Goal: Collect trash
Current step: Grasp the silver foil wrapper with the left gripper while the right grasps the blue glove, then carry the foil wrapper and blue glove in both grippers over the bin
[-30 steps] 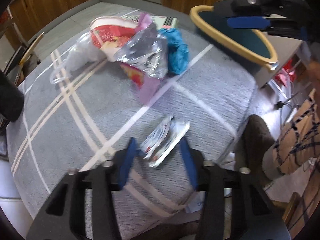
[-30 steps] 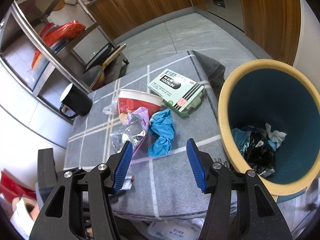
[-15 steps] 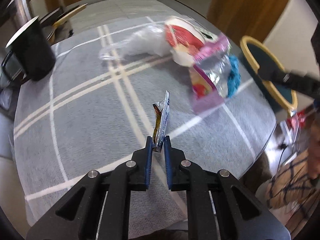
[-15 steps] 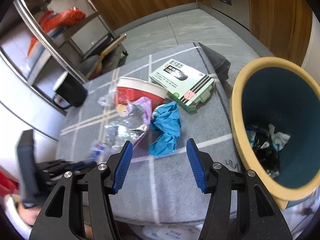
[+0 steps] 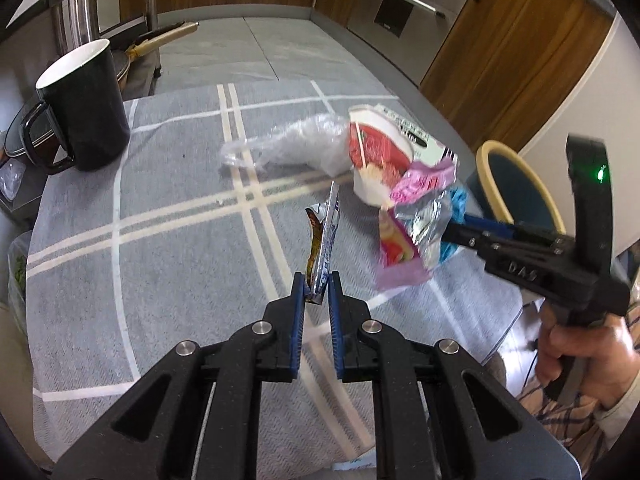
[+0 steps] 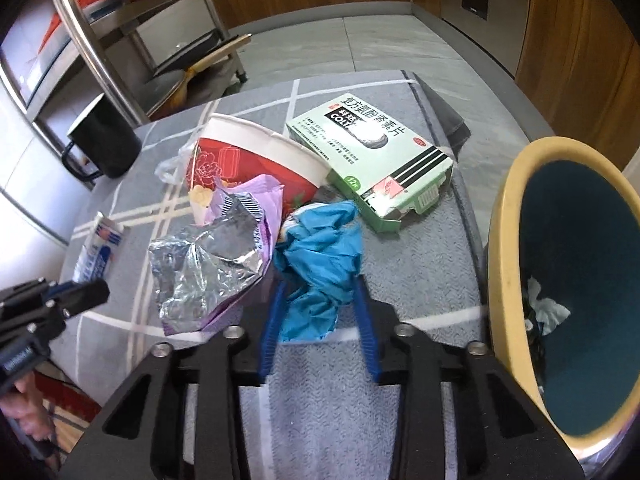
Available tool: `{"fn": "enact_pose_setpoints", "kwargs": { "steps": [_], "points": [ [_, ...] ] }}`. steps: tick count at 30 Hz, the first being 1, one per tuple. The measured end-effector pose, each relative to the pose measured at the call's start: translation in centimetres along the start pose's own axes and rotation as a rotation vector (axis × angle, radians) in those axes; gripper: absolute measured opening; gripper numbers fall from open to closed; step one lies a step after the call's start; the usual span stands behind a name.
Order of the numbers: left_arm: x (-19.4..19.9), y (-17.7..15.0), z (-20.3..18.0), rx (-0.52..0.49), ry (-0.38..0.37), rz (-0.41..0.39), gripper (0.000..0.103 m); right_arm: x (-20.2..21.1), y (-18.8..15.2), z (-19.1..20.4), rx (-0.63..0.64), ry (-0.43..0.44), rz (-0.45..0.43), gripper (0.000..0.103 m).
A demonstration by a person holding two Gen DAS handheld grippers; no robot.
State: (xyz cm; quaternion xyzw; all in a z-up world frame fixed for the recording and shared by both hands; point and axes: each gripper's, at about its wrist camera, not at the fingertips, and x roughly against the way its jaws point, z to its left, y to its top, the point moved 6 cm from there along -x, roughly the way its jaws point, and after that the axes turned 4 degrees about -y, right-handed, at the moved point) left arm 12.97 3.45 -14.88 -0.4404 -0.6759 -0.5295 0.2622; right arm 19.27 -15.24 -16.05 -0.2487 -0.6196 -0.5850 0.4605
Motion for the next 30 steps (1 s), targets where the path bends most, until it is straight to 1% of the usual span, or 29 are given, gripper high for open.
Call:
{"fn": "enact_pose_setpoints", "kwargs": {
  "steps": [4, 7, 22, 30],
  "points": [
    [0.4, 0.9, -0.3, 0.008, -0.019, -0.024, 0.011, 0.6, 0.0, -0.1, -0.005, 0.020, -0.013, 0.024],
    [0.7, 1.5, -1.0, -0.004, -0.030, -0.042, 0.011, 1.5, 0.0, -0.3, -0.017, 0.033, -0.031, 0.022],
    [2.9, 3.6, -5.5, -0.071, -0.079, -0.124, 0.011, 7.3, 0.5, -2.3, -0.060, 0.081, -0.136, 0.020],
    [2.9, 4.6, -8.0, -0.093, -0.104, -0.139, 0.011, 9.7, 0.1, -4.4, -0.101, 0.090, -0.180, 0.020]
  ]
}}
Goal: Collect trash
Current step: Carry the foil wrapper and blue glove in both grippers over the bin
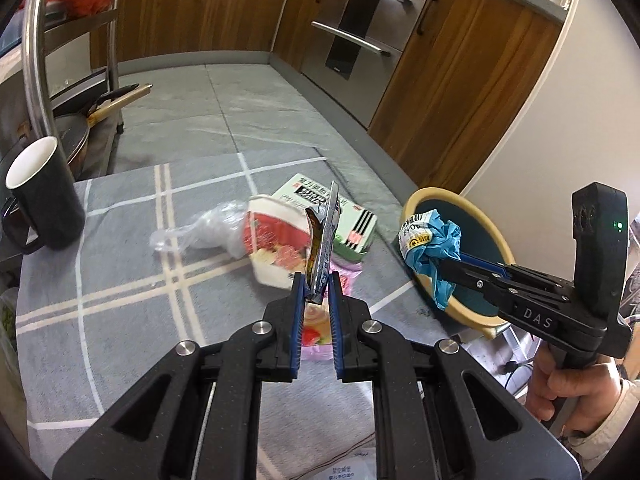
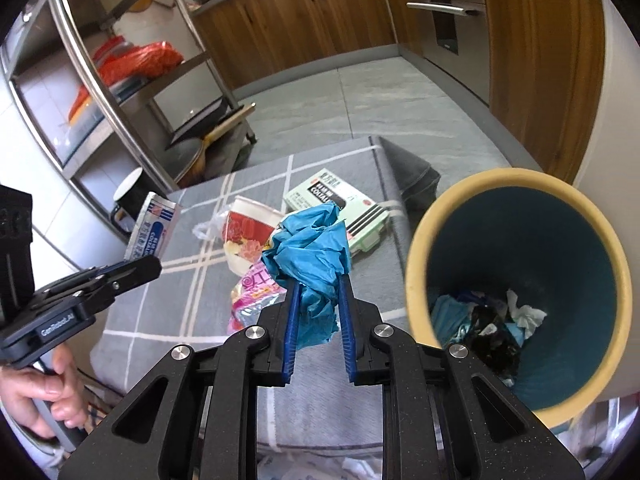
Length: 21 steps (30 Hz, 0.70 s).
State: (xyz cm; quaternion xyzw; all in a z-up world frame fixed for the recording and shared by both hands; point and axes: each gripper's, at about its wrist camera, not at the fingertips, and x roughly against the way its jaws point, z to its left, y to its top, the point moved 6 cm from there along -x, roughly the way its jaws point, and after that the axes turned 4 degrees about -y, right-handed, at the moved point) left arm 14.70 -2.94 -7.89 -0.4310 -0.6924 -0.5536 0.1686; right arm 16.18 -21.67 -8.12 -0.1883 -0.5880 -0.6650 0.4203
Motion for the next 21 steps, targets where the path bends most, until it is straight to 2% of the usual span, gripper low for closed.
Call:
{"fn": "enact_pose_setpoints", "kwargs": {
  "steps": [11, 21],
  "points": [
    [-1.6, 1.1, -4.6, -0.043, -0.067, 0.006, 0.011, 3.0, 0.2, -3.5, -0.054, -0.022, -0.055, 0.020],
    [-4.4, 1.7, -10.7, -0.111, -0.163, 0.041, 0.011, 5.4, -0.6, -8.5, -0.131, -0.081, -0.080, 0.020]
  ]
}}
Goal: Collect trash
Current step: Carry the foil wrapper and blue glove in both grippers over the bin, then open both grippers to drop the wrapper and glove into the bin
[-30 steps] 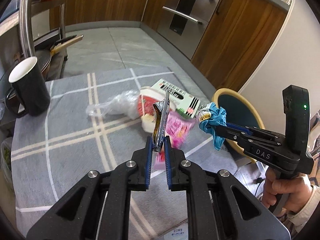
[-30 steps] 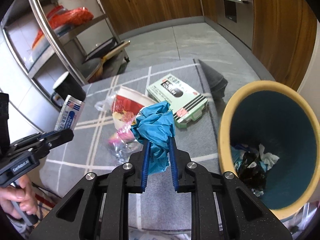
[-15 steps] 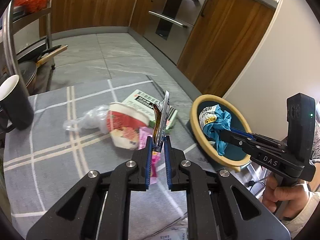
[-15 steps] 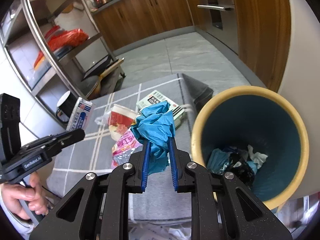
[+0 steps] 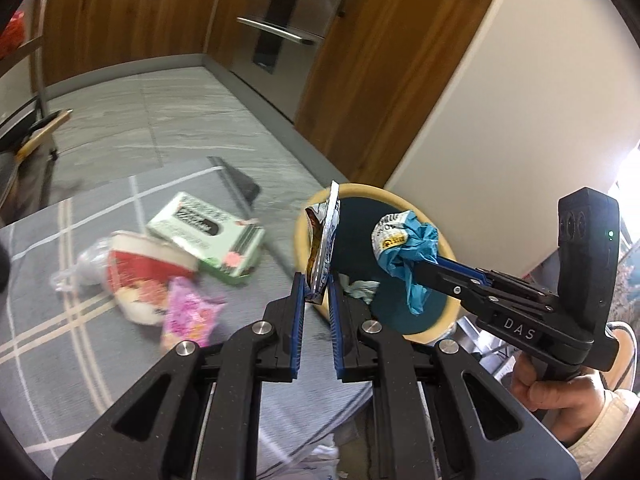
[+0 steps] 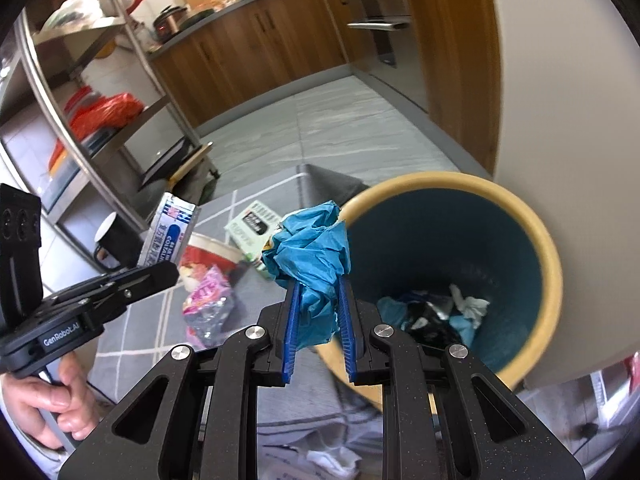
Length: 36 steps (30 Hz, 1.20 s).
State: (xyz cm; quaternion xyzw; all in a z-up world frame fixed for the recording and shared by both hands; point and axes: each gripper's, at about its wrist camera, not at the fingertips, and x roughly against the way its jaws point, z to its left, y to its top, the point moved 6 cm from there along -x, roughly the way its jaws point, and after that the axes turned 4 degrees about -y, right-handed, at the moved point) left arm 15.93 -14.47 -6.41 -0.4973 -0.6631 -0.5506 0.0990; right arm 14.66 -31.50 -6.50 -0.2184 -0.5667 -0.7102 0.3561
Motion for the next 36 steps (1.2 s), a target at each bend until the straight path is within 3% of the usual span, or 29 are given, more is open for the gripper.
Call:
{"fn": "enact_pose_setpoints", "kwargs": {
  "steps": [17, 29, 36],
  "points": [
    [-7.9, -0.1, -5.6, -0.049, -0.088, 0.130, 0.011, 0.5, -1.9, -5.9, -0.079, -0.096, 0.031, 0.020],
    [-10.7, -1.0, -5.6, -0.038, -0.083, 0.204, 0.011, -0.5, -2.8, -7.2, -0.097, -0.121, 0.073, 0.021],
    [-10.8, -1.1, -5.1, -0.033, -0.081, 0.207, 0.012, -1.4, -3.0, -7.3, -0.109, -0.132, 0.099, 0.022]
  ]
}}
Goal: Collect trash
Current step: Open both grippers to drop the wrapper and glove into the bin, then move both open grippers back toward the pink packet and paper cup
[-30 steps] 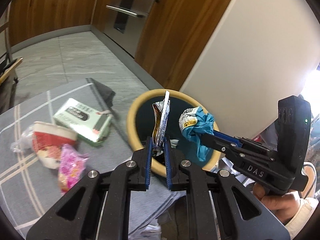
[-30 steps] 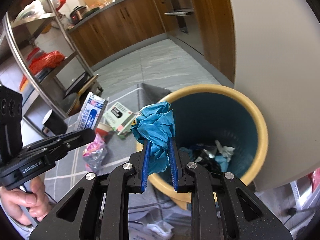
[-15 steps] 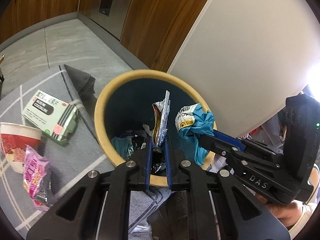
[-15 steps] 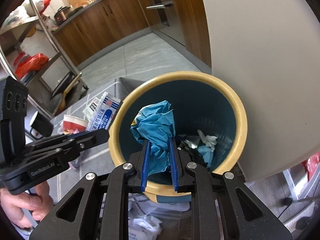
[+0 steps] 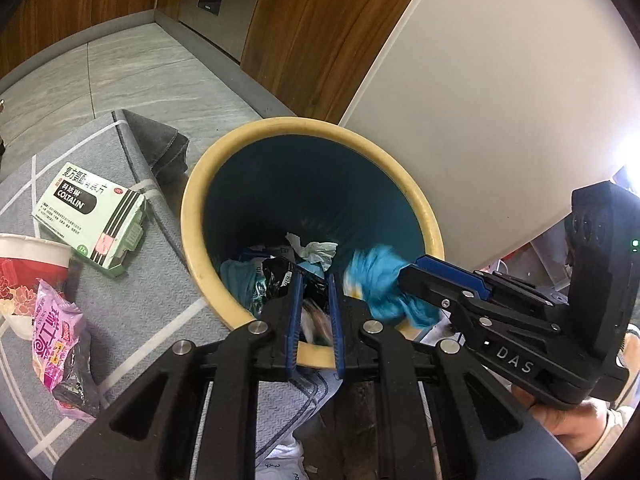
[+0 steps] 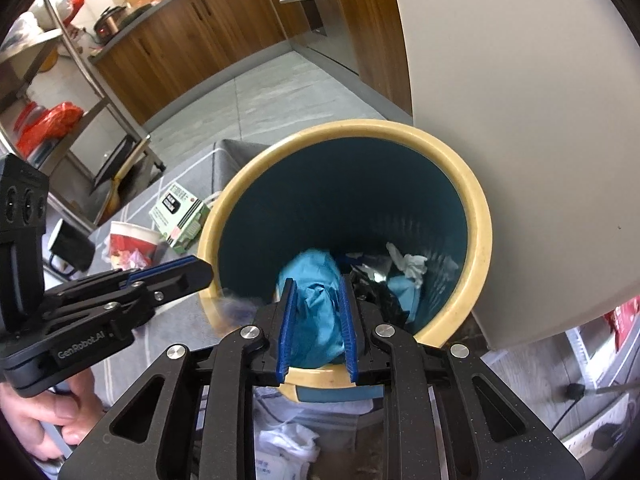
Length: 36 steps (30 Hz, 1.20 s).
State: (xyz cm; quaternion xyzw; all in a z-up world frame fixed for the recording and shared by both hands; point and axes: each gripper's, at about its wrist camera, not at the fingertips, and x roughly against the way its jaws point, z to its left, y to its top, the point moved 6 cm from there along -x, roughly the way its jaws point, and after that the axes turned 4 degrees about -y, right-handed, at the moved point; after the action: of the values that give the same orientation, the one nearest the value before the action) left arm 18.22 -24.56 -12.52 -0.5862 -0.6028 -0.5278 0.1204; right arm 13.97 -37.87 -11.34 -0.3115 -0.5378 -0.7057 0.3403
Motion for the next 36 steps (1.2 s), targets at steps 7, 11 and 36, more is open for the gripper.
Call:
{"fn": "enact_pose_setpoints", "kwargs": {
  "steps": [7, 11, 36],
  "points": [
    [1.5, 0.0, 0.1, 0.001, 0.003, -0.026, 0.024, 0.0, 0.0, 0.2, -0.005, 0.009, -0.004, 0.030],
    [3.0, 0.1, 0.4, -0.001, 0.006, -0.062, 0.043, 0.3, 0.2, 0.7, -0.010, 0.027, -0.019, 0.038],
    [12.2, -2.0, 8.1, 0.093, 0.137, -0.205, 0.063, -0.1, 0.8, 7.5, 0.064, 0.122, -0.023, 0.052]
  ]
}}
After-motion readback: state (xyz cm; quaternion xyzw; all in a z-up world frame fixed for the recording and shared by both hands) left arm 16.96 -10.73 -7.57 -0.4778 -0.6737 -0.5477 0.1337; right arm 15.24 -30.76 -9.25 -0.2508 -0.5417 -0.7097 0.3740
